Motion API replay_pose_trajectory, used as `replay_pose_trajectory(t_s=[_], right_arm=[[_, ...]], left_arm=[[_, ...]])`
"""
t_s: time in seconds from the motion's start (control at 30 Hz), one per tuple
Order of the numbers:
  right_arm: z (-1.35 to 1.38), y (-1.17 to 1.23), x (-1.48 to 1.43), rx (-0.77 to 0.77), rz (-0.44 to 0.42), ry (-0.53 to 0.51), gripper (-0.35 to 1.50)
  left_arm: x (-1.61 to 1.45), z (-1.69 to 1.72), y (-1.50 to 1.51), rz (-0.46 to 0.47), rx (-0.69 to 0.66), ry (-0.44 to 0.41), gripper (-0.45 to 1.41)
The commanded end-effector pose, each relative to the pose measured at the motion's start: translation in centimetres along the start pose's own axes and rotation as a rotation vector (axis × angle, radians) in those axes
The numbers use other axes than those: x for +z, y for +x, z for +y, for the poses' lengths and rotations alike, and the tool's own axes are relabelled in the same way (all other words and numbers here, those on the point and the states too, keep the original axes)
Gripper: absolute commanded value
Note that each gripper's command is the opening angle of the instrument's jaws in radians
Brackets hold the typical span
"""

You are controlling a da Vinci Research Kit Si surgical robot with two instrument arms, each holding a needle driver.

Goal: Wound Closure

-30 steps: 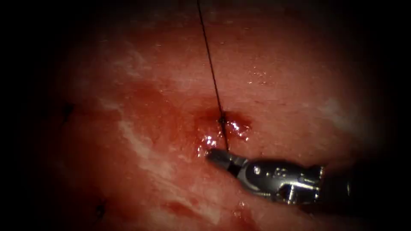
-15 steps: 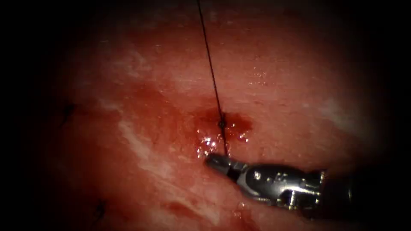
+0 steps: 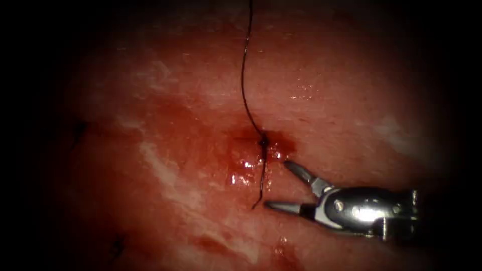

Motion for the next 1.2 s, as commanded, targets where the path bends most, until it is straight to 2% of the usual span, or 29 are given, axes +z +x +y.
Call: replay_pose_trajectory(t_s=[0.03, 0.17, 0.27, 0.3, 0.37, 0.4, 0.53, 0.63, 0.97, 1.2], right_arm=[[-0.01, -0.04, 0.03, 0.044, -0.004, 0.005, 1.23], [0.25, 0.06, 0.07, 0.173, -0.034, 0.020, 1.06], [0.51, 0.06, 0.18, 0.224, -0.114, 0.044, 0.86], [0.57, 0.05, 0.21, 0.231, -0.121, 0.042, 0.89], [0.71, 0.00, 0.29, 0.251, -0.120, 0.059, 1.13], [0.76, -0.02, 0.32, 0.263, -0.118, 0.067, 1.16], [0.96, -0.11, 0.44, 0.303, -0.109, 0.105, 1.21], [1.12, -0.20, 0.60, 0.348, -0.109, 0.155, 1.14], [0.99, -0.23, 0.92, 0.379, -0.116, 0.242, 1.13], [0.91, -0.25, 1.12, 0.373, -0.125, 0.245, 1.13]], left_arm=[[-0.04, 0.04, 0.08, 0.017, -0.011, -0.007, -0.45], [-0.43, 0.12, 0.25, 0.066, -0.044, -0.031, -0.45], [-0.71, 0.10, 0.37, 0.095, -0.065, -0.031, -0.45], [-0.80, 0.08, 0.40, 0.105, -0.075, -0.031, -0.45], [-0.93, 0.04, 0.46, 0.121, -0.082, -0.026, -0.45], [-1.02, 0.00, 0.50, 0.133, -0.093, -0.024, -0.45], [-1.28, -0.11, 0.58, 0.172, -0.116, -0.031, -0.45], [-1.57, -0.21, 0.71, 0.211, -0.143, -0.030, -0.45], [-1.71, -0.06, 0.85, 0.230, -0.142, -0.030, -0.45], [-1.85, -0.04, 0.91, 0.240, -0.149, -0.036, -0.45]])
